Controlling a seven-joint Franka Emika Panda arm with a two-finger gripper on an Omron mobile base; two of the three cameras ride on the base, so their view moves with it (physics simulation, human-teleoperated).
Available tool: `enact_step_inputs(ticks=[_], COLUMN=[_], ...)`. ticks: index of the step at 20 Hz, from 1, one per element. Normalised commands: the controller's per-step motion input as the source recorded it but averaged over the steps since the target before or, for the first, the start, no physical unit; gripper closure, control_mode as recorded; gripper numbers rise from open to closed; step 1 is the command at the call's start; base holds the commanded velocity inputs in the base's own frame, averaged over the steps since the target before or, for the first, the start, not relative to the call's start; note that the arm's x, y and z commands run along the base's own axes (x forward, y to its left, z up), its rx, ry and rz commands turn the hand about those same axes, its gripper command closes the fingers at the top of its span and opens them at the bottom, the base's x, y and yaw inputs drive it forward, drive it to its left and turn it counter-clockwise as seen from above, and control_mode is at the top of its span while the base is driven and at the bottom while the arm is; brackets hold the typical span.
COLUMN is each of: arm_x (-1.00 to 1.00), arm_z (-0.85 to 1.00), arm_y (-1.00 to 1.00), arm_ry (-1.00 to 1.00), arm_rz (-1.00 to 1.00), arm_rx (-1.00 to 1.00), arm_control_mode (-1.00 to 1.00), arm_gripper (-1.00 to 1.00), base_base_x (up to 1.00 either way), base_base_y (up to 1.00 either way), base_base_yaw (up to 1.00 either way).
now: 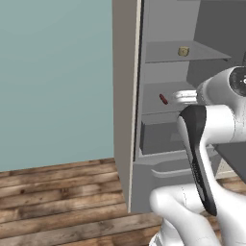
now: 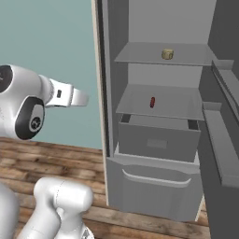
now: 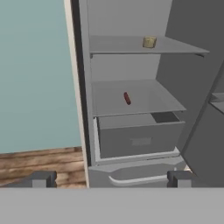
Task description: Retrieve the sausage and cheese from the fridge and place them on the cutting board on the counter.
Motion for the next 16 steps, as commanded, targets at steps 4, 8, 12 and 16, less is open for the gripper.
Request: enact_step_inputs(ticks=[4,8,12,16], arm_x=[-0.32,-0.09,0.0,0.0], arm_z=[0.28,0.08,0.0,0.0], arm_y=[0.0,0.02,0.0,0.0], arm_ry=[0.0,0.0,0.0,0.0], arm_rz=[0.0,0.0,0.0,0.0], arm_rx=[0.0,0.0,0.0,0.0], arm_control_mode=[-1.0,-1.0,1.0,1.0], arm_gripper=[-1.0,-1.0,-1.0,-1.0], base_base_x=[0.0,0.0,0.16,0.18], base_base_y=[0.0,0.0,0.0,-0.04], base_base_yaw=[0.0,0.0,0.0,0.0])
